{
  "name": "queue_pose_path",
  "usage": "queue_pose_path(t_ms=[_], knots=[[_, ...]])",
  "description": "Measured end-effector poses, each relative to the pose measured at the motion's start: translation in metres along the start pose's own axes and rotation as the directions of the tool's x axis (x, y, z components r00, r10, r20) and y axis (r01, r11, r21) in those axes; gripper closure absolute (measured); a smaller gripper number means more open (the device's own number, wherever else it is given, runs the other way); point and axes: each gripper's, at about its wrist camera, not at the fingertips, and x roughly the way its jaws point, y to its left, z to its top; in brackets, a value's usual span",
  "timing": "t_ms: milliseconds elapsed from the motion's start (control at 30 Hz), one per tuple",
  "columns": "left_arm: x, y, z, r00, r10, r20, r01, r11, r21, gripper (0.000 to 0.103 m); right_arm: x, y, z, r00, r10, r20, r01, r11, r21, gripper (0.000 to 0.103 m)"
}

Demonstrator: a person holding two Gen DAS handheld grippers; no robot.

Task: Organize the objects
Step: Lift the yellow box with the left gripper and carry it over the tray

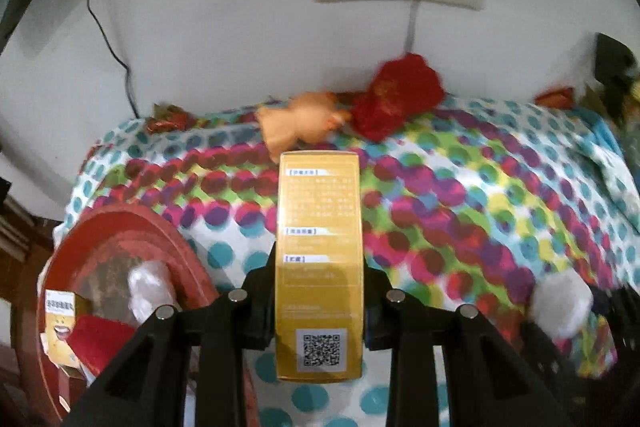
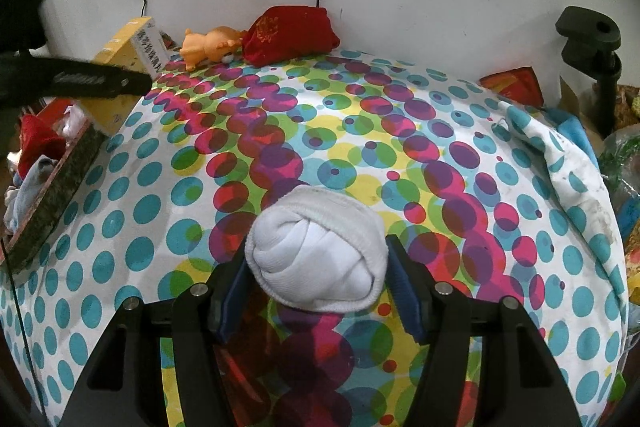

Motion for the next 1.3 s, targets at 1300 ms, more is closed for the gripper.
queue_pose_path(t_ms=[1300], knots=[[-0.104,-0.003,-0.166,0.991,-0.003,0.136,-0.009,0.996,0.094,0.073,0.001,0.002,0.003,1.000,-0.004,-0.002,0.004,1.000,-0.007,0.040]])
